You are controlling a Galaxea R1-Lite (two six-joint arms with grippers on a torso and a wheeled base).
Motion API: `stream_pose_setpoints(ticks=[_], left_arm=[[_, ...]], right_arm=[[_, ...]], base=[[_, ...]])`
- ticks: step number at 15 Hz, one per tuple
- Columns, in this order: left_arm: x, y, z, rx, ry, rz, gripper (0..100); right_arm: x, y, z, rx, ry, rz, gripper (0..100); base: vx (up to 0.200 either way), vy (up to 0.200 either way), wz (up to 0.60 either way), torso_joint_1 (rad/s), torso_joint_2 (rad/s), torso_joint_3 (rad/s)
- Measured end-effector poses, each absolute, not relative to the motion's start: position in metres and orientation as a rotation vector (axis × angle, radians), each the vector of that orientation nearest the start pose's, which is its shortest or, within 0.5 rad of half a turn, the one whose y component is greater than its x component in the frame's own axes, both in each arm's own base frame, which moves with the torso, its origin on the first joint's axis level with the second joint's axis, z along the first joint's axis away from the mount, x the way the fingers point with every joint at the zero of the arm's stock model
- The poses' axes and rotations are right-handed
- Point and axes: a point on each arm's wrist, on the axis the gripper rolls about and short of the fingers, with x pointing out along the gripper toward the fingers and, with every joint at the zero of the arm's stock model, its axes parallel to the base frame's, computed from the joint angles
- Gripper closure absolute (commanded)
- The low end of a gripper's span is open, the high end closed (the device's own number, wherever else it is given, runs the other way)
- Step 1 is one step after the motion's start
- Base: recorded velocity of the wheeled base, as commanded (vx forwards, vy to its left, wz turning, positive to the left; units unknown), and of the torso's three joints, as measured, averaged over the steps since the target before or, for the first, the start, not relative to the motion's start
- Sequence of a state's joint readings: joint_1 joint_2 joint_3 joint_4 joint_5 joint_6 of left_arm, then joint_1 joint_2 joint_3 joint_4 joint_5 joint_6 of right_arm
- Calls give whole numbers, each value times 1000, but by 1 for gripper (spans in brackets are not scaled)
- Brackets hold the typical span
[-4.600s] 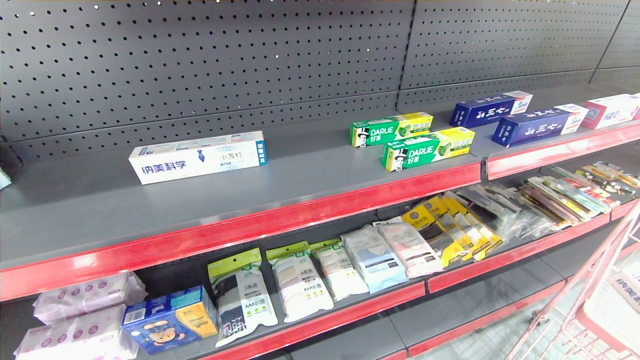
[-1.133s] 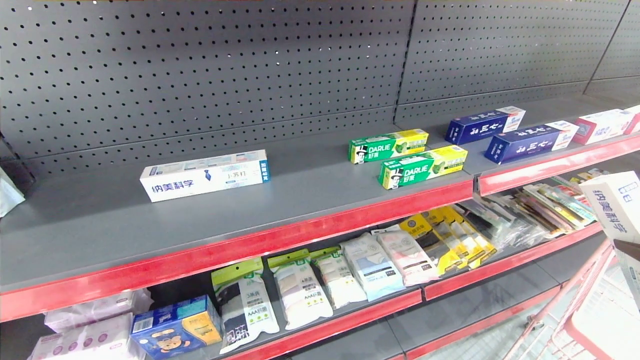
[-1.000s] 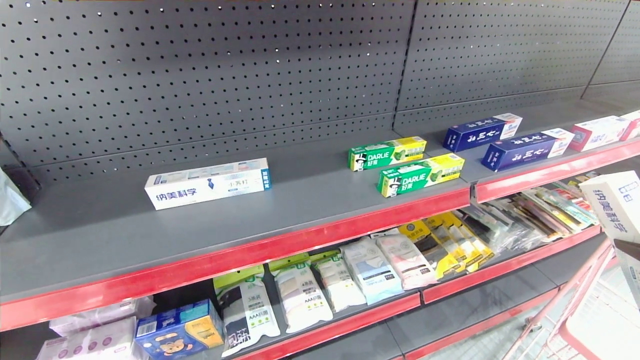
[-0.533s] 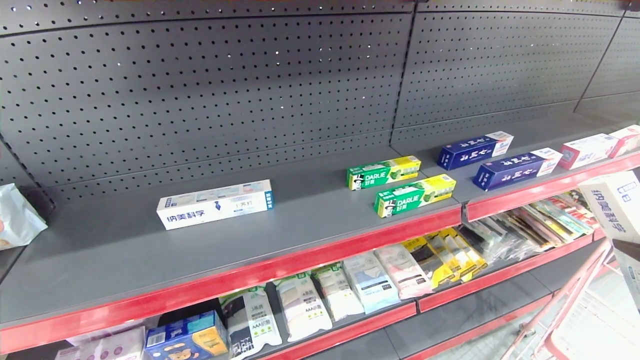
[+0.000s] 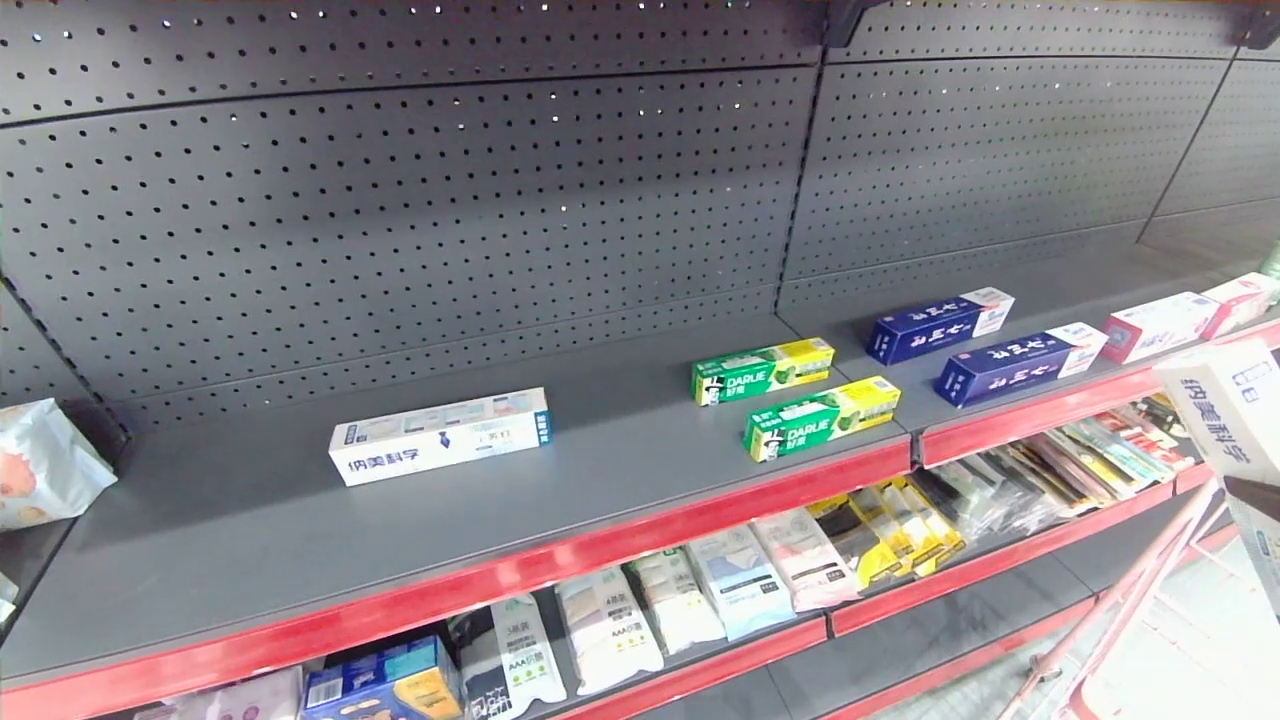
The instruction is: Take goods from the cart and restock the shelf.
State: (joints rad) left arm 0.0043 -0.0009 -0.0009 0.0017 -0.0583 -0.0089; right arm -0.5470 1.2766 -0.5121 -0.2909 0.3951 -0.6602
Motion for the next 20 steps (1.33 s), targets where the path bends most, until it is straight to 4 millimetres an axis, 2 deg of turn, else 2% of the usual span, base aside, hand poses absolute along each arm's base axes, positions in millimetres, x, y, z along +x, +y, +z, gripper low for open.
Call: stream_pose_setpoints(ticks=[10,14,16,18,20], left_arm=[[-23,-1,76,-8,0,-54,0],[-23,-1,75,-9,0,-54,0],[-23,-1,75,-9,1,-54,0],[-23,-1,76,-9,-1,-54,0],[-23,-1,76,-9,0,-54,0]], right_arm=[[159,-86,174,-466,452,4,100],[158,-85,173,-499,455,12,100],[161,-83,177,-516,461,-63,100],[170,-69,184,-408,408,-120,100],[173,-55,187,-347,360,-64,100]], base=[[0,0,0,141,-287,-150],[0,0,0,0,0,0],[0,0,0,0,0,0],[0,0,0,0,0,0],[0,0,0,0,0,0]])
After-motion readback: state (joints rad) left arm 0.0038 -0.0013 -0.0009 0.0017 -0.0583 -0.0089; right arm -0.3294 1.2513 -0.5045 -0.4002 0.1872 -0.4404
